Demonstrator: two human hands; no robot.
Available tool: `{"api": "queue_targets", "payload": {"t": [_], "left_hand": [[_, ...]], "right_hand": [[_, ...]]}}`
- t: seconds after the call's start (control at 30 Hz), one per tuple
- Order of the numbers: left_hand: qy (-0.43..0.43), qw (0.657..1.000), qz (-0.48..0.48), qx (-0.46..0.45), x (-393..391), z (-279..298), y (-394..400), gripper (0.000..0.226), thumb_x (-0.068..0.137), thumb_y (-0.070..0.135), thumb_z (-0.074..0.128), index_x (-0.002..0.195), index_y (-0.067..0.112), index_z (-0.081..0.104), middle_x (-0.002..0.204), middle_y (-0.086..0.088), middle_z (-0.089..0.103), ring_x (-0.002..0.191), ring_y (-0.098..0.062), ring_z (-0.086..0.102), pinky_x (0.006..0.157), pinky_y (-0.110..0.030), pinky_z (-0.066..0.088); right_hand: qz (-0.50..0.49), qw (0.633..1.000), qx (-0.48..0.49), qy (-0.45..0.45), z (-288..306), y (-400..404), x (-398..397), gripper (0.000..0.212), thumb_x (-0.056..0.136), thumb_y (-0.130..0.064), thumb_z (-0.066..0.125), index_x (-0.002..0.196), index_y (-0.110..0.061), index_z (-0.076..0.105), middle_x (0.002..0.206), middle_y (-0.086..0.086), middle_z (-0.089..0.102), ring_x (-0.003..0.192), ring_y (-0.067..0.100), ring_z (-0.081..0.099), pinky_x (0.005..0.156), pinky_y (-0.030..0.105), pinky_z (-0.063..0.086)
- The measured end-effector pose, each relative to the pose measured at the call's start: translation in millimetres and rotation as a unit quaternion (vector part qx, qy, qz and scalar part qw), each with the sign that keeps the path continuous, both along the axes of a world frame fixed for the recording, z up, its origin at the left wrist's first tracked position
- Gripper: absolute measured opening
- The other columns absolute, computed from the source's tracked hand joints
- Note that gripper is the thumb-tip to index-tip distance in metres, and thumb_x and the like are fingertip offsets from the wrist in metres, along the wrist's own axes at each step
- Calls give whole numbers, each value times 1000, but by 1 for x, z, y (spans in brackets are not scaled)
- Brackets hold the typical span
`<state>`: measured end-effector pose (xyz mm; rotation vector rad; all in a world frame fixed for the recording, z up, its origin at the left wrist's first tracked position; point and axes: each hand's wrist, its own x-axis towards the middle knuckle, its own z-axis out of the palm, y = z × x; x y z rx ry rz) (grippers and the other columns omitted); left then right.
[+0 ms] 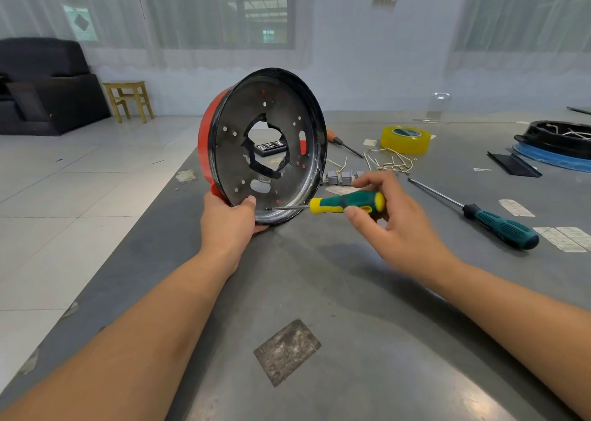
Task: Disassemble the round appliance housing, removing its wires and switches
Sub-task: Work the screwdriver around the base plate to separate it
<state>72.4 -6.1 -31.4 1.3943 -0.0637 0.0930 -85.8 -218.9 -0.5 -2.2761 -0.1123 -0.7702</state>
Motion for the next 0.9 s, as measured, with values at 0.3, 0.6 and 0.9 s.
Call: {"api": "queue_targets", "payload": {"t": [0.3,0.6,0.9], "left_hand": [[1,1000,-2,-1,0,0,-1,33,97,7,67,106,36,53,114,6,68,99,-22,74,75,-48,67],[2,1000,6,-12,1,0,-1,37,96,6,68,102,39,52,110,10,67,89,-12,73,72,-45,67],[5,1000,4,-14,1,1,1,35,97,5,68,112,33,53,114,8,67,93,-15,73,73,-45,67]], "right_hand": [[-45,996,66,38,-2,3,5,31,98,-67,33,105,-40,47,71,-3,68,59,10,61,54,28,46],[-51,996,-63,41,-1,-7,3,32,97,-66,34,120,-43,35,74,-5,64,65,10,60,61,33,52],[-38,997,-50,47,-2,-10,3,34,94,-65,39,122,-48,31,87,-6,67,74,10,63,67,34,53]]}}
